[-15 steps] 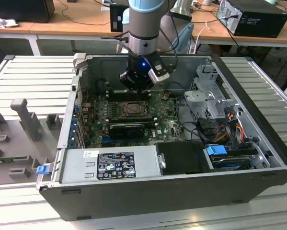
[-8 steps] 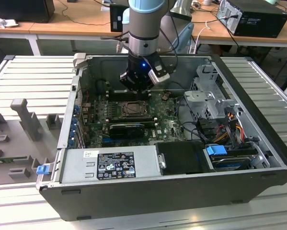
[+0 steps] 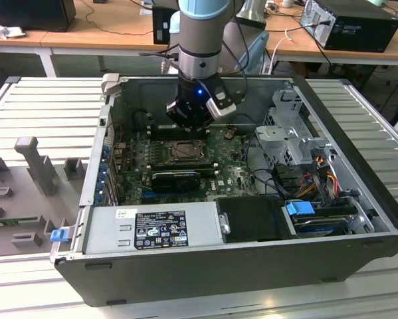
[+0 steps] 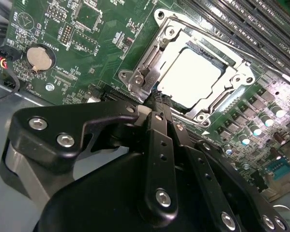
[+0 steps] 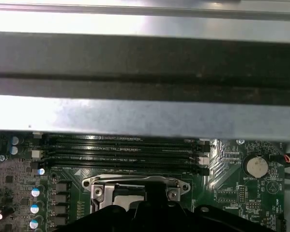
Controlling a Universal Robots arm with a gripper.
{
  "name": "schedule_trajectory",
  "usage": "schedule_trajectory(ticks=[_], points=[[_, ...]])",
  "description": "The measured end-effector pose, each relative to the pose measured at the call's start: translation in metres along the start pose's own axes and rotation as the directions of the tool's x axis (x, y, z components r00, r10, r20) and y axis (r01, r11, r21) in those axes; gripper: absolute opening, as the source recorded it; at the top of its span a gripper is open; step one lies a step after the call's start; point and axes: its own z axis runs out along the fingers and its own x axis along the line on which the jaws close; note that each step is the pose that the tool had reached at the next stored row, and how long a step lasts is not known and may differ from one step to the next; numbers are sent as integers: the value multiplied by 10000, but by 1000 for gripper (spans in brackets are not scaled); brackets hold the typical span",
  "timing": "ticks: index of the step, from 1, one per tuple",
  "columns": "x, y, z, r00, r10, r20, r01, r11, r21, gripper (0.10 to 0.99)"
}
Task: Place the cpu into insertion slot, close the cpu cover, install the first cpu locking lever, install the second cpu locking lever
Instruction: 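Install the second cpu locking lever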
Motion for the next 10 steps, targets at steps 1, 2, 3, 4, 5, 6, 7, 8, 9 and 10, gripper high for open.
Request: schedule_trajectory(ticks=[1,2,3,4,5,6,7,8,9,10], points=[[0,0,-10,10000,0,0,0,10000,0,106],[0,1,-25,10000,0,0,0,10000,0,106],[0,2,-41,10000,1,0,-1,10000,0,106],[0,3,-69,10000,0,0,0,10000,0,106],[0,4,-93,10000,0,0,0,10000,0,106],[-1,8,-152,10000,0,0,0,10000,0,106],[-1,11,-215,10000,0,0,0,10000,0,106],[-1,4,-226,10000,-2,0,2,10000,-2,106],[0,-4,-227,10000,0,0,0,10000,0,106],[0,-8,-227,10000,0,0,0,10000,-1,106]])
